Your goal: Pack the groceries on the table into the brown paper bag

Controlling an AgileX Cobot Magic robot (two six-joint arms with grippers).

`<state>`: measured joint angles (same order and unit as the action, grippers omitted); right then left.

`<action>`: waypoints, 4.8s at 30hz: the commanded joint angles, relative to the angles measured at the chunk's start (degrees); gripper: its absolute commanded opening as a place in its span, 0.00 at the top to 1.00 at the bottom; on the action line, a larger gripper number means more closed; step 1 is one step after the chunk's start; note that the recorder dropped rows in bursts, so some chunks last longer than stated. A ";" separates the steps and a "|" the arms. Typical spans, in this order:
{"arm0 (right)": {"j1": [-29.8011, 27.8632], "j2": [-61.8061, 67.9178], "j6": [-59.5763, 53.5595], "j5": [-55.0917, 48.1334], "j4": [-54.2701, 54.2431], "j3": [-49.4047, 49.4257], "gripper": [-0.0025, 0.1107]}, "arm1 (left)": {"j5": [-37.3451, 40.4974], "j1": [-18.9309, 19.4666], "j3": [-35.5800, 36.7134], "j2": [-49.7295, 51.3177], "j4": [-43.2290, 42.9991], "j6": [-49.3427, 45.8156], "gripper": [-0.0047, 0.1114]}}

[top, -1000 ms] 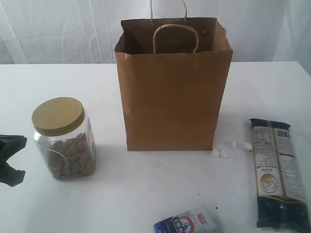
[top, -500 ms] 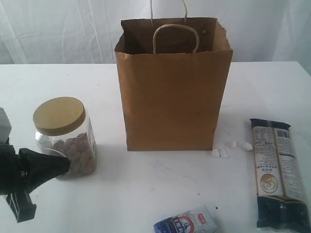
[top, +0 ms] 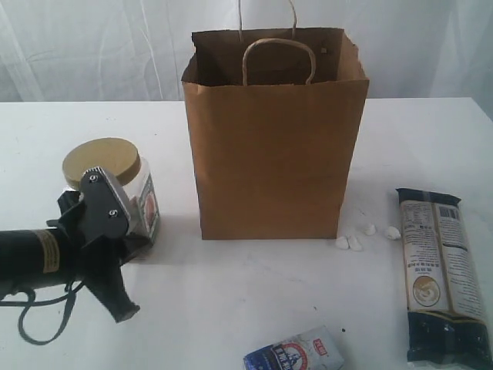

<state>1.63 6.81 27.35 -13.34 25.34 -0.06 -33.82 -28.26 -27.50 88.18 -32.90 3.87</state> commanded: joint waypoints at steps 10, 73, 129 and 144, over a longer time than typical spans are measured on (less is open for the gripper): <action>-0.54 0.10 -0.26 0.05 0.26 0.06 0.98 | -5.29 -0.43 -4.48 -12.32 -0.97 3.85 0.96; -0.54 0.10 -0.26 0.05 0.26 0.06 0.98 | -36.14 40.92 -49.19 25.92 -67.04 94.30 0.96; -0.54 0.00 0.97 0.05 0.26 0.06 0.98 | 7.69 1.30 -11.37 5.78 -12.23 11.45 0.96; -0.54 0.00 0.97 0.05 0.26 0.06 0.98 | 9.61 4.25 -10.93 -12.50 13.47 -5.59 0.96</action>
<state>1.63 6.81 28.05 -13.34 25.34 -0.06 -28.85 -24.02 -39.22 81.96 -19.23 -2.36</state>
